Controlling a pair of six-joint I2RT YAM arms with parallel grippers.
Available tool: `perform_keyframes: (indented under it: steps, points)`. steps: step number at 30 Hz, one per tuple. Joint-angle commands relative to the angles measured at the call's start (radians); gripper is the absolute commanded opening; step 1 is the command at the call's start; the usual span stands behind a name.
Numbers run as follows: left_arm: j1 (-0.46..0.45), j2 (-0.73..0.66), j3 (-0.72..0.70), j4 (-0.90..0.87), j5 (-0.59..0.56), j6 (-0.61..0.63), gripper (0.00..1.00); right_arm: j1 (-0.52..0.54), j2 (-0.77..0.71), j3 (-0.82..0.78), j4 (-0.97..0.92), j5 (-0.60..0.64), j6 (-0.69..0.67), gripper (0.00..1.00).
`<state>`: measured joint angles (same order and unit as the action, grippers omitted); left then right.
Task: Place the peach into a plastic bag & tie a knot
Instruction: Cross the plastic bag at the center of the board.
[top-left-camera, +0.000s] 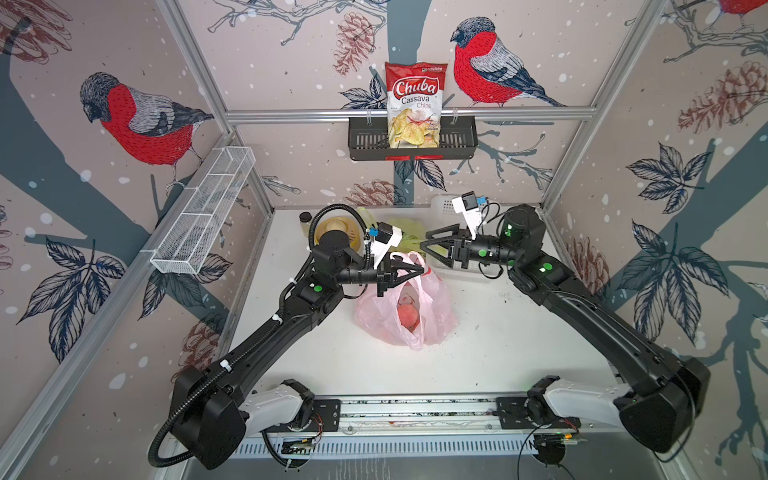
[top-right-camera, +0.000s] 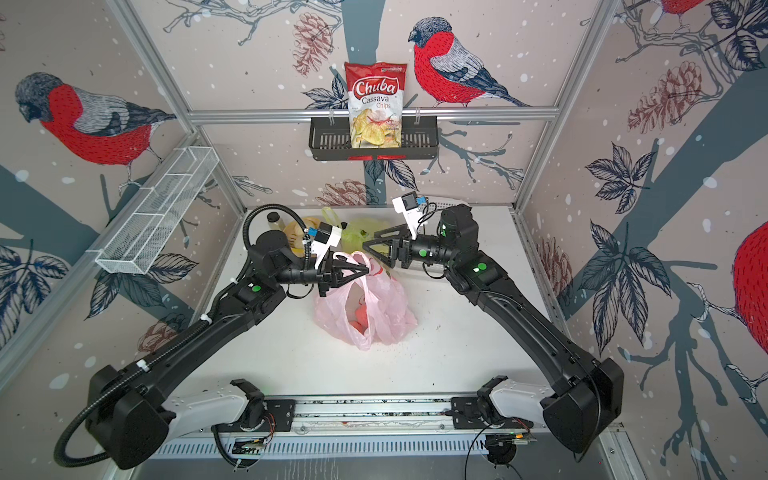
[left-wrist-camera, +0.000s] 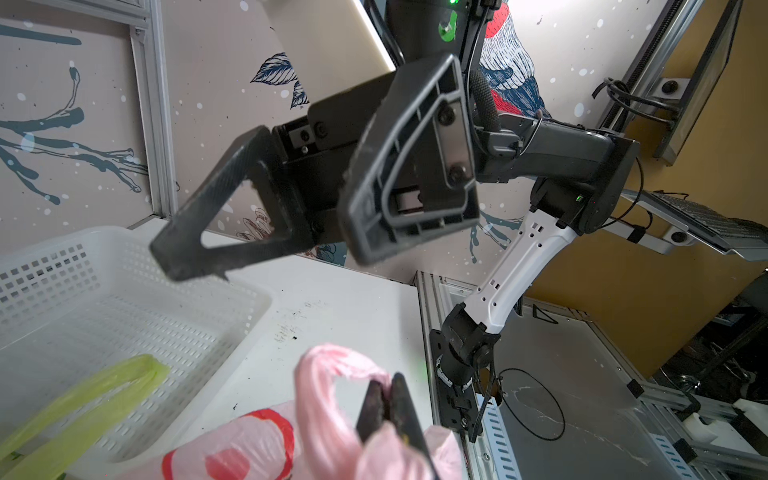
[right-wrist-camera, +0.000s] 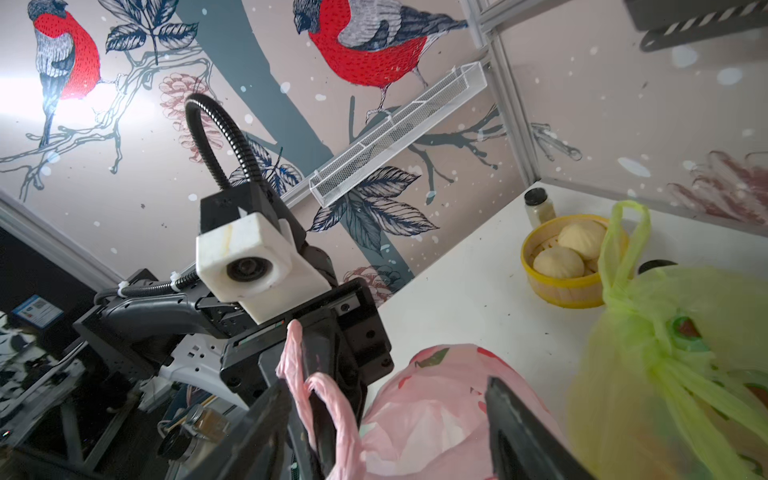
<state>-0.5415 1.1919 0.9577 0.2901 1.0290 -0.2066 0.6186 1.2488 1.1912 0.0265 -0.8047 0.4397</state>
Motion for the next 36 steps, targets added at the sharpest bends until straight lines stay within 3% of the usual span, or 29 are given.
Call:
perform_keyframes:
  steps: [1, 6, 9, 16, 21, 25, 31, 36]
  points:
    - [-0.001, 0.004, 0.015, 0.014, 0.029, 0.020, 0.00, 0.027, 0.036, 0.017, 0.009, -0.059, 0.002, 0.67]
    - [-0.001, 0.003, 0.018, 0.007, 0.032, 0.021, 0.00, 0.052, 0.064, 0.043, -0.020, -0.085, -0.028, 0.51]
    - [-0.001, 0.002, 0.018, 0.006, 0.031, 0.022, 0.00, 0.050, 0.069, 0.049, -0.026, -0.081, -0.033, 0.30]
    - [-0.002, 0.000, 0.012, -0.010, 0.024, 0.023, 0.00, 0.049, 0.052, 0.052, -0.018, -0.061, -0.043, 0.00]
    - [-0.001, -0.005, -0.007, -0.025, -0.006, 0.023, 0.00, 0.049, 0.011, 0.034, 0.015, -0.023, -0.050, 0.00]
    - [-0.001, -0.003, -0.044, -0.006, -0.036, 0.004, 0.13, 0.049, -0.035, 0.021, 0.053, 0.013, -0.046, 0.00]
    - [-0.001, 0.007, -0.115, 0.083, -0.052, -0.063, 0.24, 0.047, -0.045, 0.018, 0.079, 0.038, -0.039, 0.00]
    - [-0.002, 0.024, -0.140, 0.138, -0.059, -0.097, 0.24, 0.044, -0.041, 0.010, 0.096, 0.044, -0.017, 0.00]
